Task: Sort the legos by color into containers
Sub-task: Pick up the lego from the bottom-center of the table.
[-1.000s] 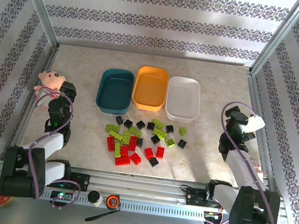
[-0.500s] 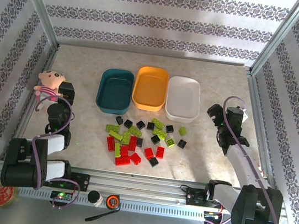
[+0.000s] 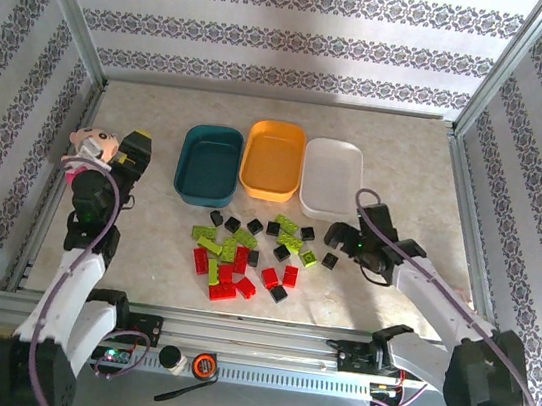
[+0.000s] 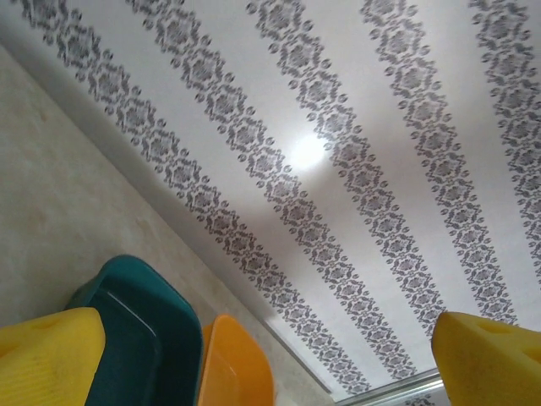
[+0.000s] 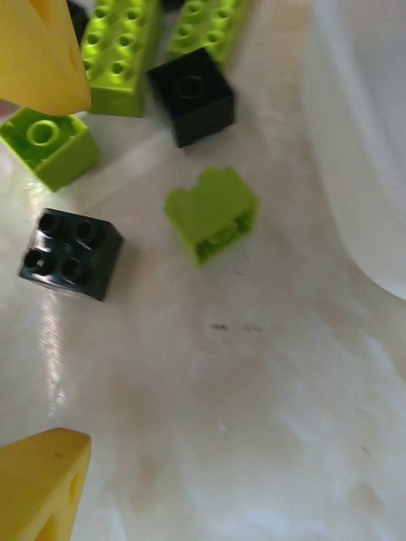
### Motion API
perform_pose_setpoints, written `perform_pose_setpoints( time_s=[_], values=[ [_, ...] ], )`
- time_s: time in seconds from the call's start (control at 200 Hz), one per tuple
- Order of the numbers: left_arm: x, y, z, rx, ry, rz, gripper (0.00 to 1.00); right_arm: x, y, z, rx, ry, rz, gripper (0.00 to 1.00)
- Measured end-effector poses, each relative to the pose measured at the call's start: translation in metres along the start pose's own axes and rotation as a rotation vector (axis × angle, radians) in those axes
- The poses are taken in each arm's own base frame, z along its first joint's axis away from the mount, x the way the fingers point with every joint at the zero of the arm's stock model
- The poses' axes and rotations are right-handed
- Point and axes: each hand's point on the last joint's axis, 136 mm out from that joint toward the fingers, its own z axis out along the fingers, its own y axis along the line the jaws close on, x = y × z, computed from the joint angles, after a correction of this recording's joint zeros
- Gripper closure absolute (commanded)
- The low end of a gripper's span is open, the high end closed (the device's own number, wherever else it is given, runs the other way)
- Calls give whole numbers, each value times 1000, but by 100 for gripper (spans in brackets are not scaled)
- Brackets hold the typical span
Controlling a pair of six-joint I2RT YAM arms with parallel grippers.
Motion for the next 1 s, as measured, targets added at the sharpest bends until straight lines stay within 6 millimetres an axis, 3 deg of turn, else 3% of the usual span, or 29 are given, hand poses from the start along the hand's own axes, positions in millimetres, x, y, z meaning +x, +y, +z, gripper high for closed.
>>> perform_pose_setpoints(
  time_s=[0.075, 0.24, 0.5, 0.78, 0.909, 0.999],
  values=[
    [-5, 3, -5, -38, -21, 17, 1, 7, 5, 3, 24, 37, -38, 18],
    [0, 38, -8, -181, -32, -18, 1, 18, 5, 13, 67, 92, -59, 27],
    [30, 83, -12, -232, -9, -126, 1, 28, -1, 28, 128, 131, -30, 36],
    [24, 64, -8, -155, -12, -118, 1, 19, 3, 37, 126, 89, 38, 40],
    [26, 60, -7, -142, 5, -104, 1, 22, 3, 46, 137, 107, 55, 44],
    [22, 47, -4, -120, 23, -65, 1, 24, 2, 49, 141, 119, 69, 48]
  ],
)
